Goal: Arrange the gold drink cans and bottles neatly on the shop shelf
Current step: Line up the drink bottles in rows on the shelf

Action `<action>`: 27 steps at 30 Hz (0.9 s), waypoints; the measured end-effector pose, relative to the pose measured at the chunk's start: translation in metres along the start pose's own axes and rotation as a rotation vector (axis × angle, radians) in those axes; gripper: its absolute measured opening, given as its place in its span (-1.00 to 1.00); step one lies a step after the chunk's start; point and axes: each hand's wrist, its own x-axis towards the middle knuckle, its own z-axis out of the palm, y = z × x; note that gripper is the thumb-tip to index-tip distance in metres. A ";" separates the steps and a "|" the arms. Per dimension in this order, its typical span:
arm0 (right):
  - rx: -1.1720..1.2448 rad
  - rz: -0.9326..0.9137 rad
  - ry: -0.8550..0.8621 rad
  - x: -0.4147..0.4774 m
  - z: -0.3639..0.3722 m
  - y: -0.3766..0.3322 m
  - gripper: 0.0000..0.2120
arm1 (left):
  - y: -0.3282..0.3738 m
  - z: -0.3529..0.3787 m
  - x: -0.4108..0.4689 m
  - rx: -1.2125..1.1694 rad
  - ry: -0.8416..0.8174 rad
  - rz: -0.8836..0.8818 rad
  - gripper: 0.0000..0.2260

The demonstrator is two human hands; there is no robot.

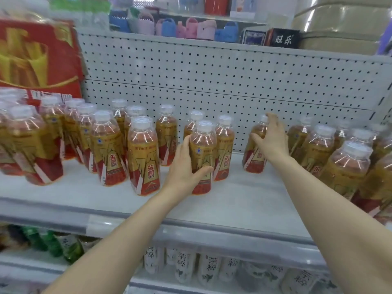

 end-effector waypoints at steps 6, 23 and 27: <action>0.079 0.007 -0.007 0.009 0.010 0.002 -0.35 | 0.002 -0.003 0.001 -0.014 -0.015 -0.030 -0.13; 0.103 -0.009 0.010 0.020 0.019 0.018 -0.37 | 0.003 -0.001 0.002 -0.023 -0.007 -0.049 -0.16; 0.061 0.004 -0.019 0.022 0.018 0.019 -0.35 | 0.002 -0.002 0.003 -0.026 -0.010 -0.054 -0.16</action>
